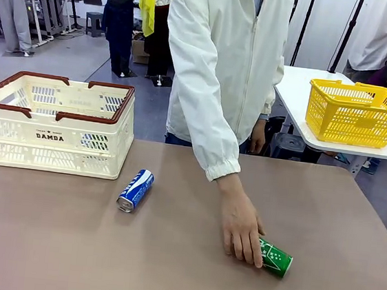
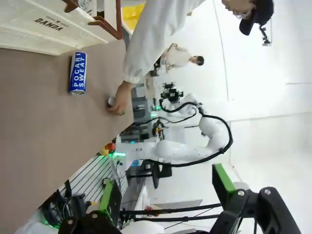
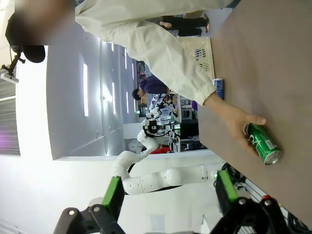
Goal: Place the drinks into the Shopping basket.
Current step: Pick up one drink and place it into the Shopping basket.
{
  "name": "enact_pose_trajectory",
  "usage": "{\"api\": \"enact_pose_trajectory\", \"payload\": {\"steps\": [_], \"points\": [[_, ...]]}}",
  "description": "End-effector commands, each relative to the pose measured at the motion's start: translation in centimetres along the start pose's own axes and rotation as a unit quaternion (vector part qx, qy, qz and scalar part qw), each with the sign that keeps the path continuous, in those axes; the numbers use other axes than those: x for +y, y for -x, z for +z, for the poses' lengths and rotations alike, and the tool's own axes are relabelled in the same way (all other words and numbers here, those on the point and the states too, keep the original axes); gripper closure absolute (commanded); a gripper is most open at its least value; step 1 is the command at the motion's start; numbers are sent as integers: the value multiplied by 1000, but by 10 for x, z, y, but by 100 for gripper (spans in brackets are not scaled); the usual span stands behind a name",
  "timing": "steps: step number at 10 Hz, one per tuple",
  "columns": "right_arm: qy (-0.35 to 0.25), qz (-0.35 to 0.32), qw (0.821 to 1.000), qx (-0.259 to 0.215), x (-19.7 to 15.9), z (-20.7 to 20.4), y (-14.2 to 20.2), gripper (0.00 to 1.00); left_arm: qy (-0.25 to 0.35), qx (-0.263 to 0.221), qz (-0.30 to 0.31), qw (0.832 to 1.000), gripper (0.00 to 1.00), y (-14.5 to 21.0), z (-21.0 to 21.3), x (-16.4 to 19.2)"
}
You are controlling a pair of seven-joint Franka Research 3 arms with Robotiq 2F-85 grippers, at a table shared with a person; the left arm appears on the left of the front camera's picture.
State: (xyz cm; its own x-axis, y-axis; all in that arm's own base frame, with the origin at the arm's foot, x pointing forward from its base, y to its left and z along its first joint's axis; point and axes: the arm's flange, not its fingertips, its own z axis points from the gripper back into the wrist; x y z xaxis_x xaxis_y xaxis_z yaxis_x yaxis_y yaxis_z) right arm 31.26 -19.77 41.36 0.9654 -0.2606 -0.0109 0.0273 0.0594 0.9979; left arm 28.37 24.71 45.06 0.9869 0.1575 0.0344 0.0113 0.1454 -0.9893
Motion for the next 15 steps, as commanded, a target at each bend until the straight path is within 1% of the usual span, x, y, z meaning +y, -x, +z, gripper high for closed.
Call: {"api": "enact_pose_trajectory", "payload": {"steps": [1, 2, 3, 4, 5, 6, 7, 8, 9, 10, 11, 12, 13, 14, 15], "points": [[0, -2, 1000, 4, 4, 1, 1, 0, -71, 20, -12, 997, 0, -2, -58, -54], [0, -2, 1000, 4, 4, 1, 1, 0, -136, 49, -29, 989, 0, -2, -110, -77], [0, -2, 1000, 4, 4, 1, 1, 0, -177, 79, -41, 980, 0, -5, -156, -91], [0, -2, 1000, 4, 4, 1, 1, 0, -202, 101, -48, 973, 0, -11, -201, -96], [0, -2, 1000, 4, 4, 1, 1, 0, -220, 94, -46, 970, 0, -19, -243, -92], [0, -2, 1000, 4, 4, 1, 1, 0, -223, 95, -46, 969, 0, -29, -283, -81], [0, -2, 1000, 4, 4, 1, 1, 0, -232, 110, -44, 965, 0, -36, -301, -74], [0, -2, 1000, 4, 4, 1, 1, 0, -228, 109, -41, 967, 0, -40, -298, -74], [0, -2, 1000, 4, 4, 1, 1, 0, -215, 102, -45, 970, 0, -38, -280, -81], [0, -2, 1000, 4, 4, 1, 1, 0, -190, 91, -53, 976, 0, -31, -247, -88], [0, -2, 1000, 4, 4, 1, 1, 0, -168, 40, -43, 984, 0, -20, -201, -89], [0, -2, 1000, 4, 4, 1, 1, 0, -141, 7, -27, 990, 0, -10, -158, -81], [0, -2, 1000, 4, 4, 1, 1, 0, -98, -27, -11, 995, 0, 2, -117, -67], [0, -2, 1000, 4, 4, 1, 1, 0, -51, -38, 3, 998, 0, 10, -82, -48], [0, -2, 1000, 4, 4, 1, 1, 0, -6, -38, 11, 999, 0, 15, -59, -31]]}}
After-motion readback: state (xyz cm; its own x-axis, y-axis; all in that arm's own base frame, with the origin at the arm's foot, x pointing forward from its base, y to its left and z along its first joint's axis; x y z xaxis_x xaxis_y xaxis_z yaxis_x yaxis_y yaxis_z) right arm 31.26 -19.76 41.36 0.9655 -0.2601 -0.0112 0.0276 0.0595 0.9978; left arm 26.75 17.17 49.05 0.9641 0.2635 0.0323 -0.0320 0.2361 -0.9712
